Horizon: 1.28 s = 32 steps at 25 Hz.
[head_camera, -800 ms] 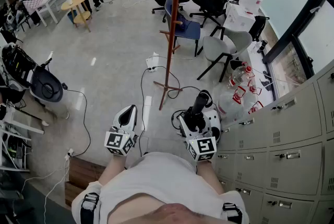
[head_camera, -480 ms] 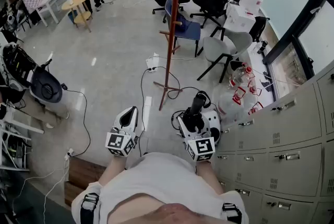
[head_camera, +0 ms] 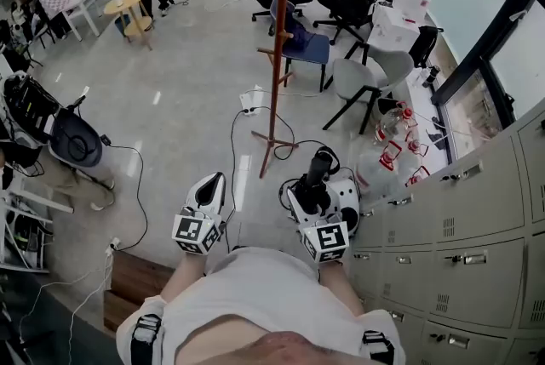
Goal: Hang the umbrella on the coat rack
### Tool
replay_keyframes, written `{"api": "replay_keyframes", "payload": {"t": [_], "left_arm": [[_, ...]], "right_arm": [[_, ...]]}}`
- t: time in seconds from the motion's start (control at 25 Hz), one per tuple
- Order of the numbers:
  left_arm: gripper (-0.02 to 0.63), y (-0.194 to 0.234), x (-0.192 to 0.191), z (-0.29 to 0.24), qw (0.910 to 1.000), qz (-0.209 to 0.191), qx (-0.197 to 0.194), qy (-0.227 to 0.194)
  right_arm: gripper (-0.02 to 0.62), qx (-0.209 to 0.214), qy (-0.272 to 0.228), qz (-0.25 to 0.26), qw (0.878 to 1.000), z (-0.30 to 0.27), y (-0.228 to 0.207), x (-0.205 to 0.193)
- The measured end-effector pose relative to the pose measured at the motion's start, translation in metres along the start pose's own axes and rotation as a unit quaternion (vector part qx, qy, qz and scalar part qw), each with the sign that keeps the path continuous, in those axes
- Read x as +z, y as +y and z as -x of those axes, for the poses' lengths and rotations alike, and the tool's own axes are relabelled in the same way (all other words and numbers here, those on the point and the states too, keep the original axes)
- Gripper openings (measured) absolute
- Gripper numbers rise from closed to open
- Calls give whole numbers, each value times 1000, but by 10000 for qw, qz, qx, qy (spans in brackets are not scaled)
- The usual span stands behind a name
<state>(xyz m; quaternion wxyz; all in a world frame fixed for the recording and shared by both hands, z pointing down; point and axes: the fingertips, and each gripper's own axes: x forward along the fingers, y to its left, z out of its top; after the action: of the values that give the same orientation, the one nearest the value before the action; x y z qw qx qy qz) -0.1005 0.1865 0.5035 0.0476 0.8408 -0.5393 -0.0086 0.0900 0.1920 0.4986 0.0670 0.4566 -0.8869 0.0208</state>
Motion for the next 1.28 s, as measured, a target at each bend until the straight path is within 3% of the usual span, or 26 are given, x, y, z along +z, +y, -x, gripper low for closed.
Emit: {"api": "replay_keyframes", "payload": {"t": [0.4, 0.72, 1.04, 1.28], "left_arm": [[11, -28, -11, -1, 9996, 24, 269, 48], [11, -19, -15, -23, 9996, 40, 277, 79], [11, 35, -26, -90, 9998, 170, 93, 90], [11, 102, -17, -180, 9991, 153, -384, 69]], "right_arm": [[252, 302, 93, -66, 9995, 11, -20, -15], [252, 348, 165, -81, 9992, -9, -36, -19], [252, 171, 270, -60, 9995, -82, -61, -23], [252, -175, 295, 40, 9994, -168, -91, -14]]}}
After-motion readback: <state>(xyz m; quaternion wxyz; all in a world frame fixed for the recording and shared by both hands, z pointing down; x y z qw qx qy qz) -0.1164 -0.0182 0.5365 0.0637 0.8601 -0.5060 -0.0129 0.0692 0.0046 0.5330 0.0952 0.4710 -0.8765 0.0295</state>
